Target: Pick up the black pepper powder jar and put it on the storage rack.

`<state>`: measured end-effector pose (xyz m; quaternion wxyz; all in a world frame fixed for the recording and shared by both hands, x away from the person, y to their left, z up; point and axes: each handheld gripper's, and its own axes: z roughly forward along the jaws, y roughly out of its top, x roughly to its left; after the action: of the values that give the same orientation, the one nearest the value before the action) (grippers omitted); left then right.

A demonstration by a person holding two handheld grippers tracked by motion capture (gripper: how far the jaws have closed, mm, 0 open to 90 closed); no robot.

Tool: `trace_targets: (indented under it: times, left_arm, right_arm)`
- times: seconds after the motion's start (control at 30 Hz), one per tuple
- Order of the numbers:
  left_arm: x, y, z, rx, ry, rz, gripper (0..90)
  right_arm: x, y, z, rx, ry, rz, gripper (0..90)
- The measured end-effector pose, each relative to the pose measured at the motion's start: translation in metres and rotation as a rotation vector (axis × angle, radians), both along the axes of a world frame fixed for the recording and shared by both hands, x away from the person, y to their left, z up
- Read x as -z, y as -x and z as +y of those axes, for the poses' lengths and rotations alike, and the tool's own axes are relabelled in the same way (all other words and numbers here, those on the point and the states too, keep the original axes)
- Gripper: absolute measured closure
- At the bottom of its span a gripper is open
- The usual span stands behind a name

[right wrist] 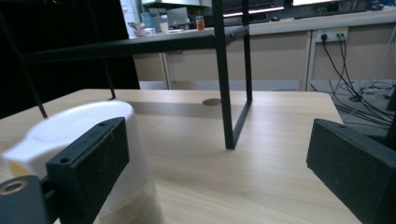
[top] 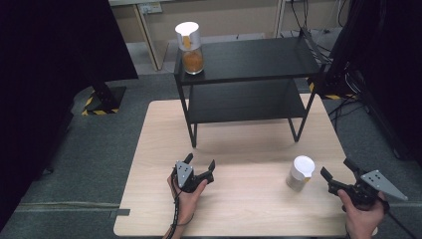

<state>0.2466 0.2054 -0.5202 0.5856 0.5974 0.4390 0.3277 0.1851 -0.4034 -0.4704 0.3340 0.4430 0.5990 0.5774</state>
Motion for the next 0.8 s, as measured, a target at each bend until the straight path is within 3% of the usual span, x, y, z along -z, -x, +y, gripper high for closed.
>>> trace_targets:
  times: [0.5, 0.8]
  left_arm:
    - [0.0, 0.0, 0.0, 0.004, -0.005, -0.001, 9.5]
    - [0.0, 0.0, -0.001, 0.007, -0.008, -0.003, 9.5]
  right_arm:
    - [-0.013, 0.0, 0.027, -0.127, 0.004, -0.054, 6.0]
    - [-0.011, -0.006, 0.053, -0.117, 0.065, -0.013, 8.3]
